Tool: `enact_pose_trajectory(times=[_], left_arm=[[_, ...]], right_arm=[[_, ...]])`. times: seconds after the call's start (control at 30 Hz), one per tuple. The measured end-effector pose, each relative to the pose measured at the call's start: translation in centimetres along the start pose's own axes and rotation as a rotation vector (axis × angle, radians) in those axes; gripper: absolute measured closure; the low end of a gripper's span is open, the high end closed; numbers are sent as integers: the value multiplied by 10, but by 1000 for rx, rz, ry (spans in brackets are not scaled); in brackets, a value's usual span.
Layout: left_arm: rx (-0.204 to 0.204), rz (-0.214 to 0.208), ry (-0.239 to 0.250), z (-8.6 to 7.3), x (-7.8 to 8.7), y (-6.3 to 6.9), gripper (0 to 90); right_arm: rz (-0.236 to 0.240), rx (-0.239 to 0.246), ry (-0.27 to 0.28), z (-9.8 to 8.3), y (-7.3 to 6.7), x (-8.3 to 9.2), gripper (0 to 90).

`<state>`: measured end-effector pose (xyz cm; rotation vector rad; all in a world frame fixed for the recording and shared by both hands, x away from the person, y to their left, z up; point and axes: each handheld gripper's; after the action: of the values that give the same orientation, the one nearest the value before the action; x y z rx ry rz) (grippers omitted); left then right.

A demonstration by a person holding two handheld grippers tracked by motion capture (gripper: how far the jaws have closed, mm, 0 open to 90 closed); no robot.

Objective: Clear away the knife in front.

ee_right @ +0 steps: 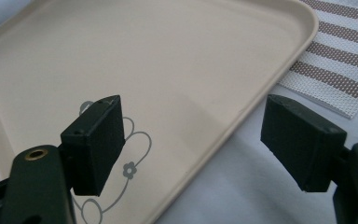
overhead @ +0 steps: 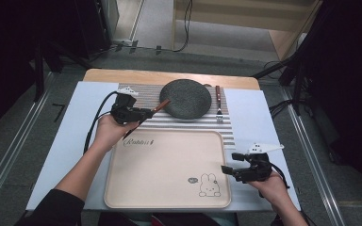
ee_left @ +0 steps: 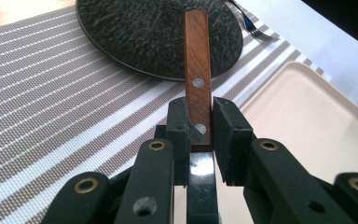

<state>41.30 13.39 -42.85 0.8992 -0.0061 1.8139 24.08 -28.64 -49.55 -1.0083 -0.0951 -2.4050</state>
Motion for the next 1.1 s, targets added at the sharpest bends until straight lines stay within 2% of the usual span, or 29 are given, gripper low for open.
enact_pose_trajectory(times=[0.2, 0.5, 0.77, 1.1], left_arm=[[-5, -23, 25, -3, 2, 7, 777], [-11, -38, 12, -11, 3, 18, 777], [-11, -55, 25, -22, 10, 27, 777], [-22, -62, 16, -31, 13, 38, 777]], right_arm=[[0, 0, 0, 0, 0, 0, 199], [0, -1, 3, 0, 0, 1, 199], [-5, -1, 7, -1, 0, 2, 199], [-4, 0, 1, 0, 0, 2, 199]])
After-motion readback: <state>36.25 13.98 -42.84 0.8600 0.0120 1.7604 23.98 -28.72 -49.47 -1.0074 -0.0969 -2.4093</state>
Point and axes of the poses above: each handheld gripper's, and its own axes: x roughly backward along the jaws, z roughly out of its top, y roughly to its right, and after that the axes turned 15 degrees about -z, right-handed
